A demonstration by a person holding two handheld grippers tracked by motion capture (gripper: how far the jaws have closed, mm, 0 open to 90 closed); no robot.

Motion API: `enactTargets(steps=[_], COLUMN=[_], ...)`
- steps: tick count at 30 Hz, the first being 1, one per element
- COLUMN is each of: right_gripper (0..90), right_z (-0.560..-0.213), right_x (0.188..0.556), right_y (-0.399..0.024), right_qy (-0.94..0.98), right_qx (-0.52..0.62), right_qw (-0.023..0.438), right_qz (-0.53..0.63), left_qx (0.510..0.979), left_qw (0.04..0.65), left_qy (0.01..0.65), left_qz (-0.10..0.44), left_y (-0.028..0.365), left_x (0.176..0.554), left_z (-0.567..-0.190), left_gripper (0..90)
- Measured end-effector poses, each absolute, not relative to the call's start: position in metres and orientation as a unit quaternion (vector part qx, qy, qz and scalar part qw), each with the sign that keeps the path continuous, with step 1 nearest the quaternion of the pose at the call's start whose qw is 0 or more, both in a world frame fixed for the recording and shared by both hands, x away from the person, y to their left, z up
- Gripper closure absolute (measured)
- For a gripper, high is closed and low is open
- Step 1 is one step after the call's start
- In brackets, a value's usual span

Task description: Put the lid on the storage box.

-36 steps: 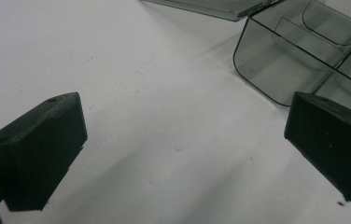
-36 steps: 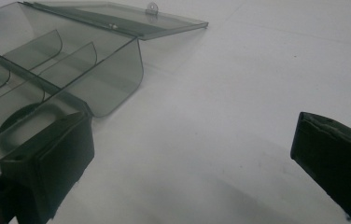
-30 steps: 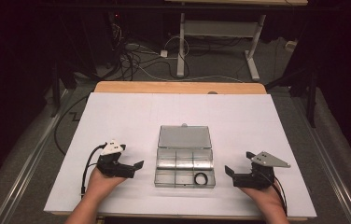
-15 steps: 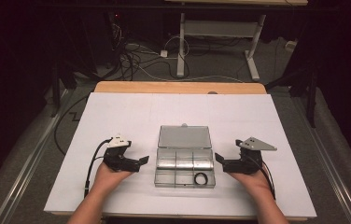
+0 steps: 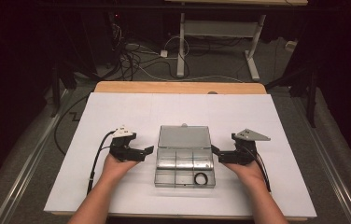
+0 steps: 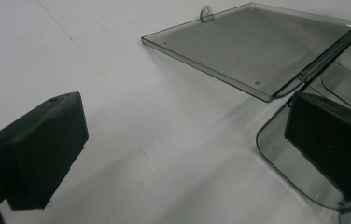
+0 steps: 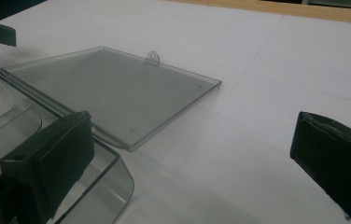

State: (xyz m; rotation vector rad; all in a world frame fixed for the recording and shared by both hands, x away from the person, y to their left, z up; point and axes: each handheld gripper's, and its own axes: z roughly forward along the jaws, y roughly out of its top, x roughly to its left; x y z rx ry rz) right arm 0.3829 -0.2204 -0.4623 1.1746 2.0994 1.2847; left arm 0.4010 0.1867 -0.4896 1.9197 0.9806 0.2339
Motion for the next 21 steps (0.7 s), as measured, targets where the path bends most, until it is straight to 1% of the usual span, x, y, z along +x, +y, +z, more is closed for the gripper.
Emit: enactTargets(steps=[4, 9, 15, 21], right_gripper=[0.6, 0.6, 0.9, 2.9], right_z=[-0.461, -0.461, -0.458, -0.459], right_x=[0.389, 0.396, 0.404, 0.414], right_y=[-0.22, -0.218, -0.211, -0.202], right_qy=[0.75, 0.747, 0.75, 0.759], right_qx=[0.427, 0.439, 0.439, 0.44], right_qw=[0.206, 0.2, 0.198, 0.181], right_qz=[0.462, 0.458, 0.452, 0.445], left_qx=[0.79, 0.786, 0.781, 0.78], left_qw=[0.461, 0.465, 0.467, 0.472], left_qy=[0.395, 0.4, 0.409, 0.407], left_qz=[0.087, 0.079, 0.069, 0.063], left_y=[0.181, 0.178, 0.173, 0.163], left_x=[0.412, 0.424, 0.43, 0.433], left_z=[-0.489, -0.488, -0.487, -0.485], left_gripper=[0.0, 0.0, 0.0, 0.0])
